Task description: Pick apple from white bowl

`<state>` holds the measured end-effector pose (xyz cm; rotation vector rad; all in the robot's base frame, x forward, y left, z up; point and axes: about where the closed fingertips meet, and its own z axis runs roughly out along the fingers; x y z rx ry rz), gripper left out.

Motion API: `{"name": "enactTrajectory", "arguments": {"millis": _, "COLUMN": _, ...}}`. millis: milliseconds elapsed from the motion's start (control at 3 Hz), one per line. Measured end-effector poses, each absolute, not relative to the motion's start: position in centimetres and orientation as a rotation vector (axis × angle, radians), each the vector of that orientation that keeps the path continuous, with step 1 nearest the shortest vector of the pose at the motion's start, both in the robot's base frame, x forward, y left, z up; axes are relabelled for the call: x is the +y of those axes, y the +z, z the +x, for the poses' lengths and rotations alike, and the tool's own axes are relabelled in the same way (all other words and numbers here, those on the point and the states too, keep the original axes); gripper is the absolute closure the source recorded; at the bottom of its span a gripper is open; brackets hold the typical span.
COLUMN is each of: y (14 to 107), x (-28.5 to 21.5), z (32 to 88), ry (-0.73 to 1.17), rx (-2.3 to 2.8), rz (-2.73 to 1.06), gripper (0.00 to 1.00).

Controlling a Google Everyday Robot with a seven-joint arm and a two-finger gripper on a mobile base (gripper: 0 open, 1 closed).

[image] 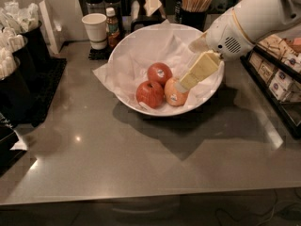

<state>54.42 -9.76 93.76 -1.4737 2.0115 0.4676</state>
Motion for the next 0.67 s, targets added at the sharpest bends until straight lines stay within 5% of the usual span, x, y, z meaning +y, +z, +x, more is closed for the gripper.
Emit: {"name": "enactTrajectory", "arguments": {"millis": 667, "y": 90.7, "x": -7.1, "z": 56.8, "ry": 0.545, "rx": 2.026, "rz": -1.497, "gripper": 0.20}}
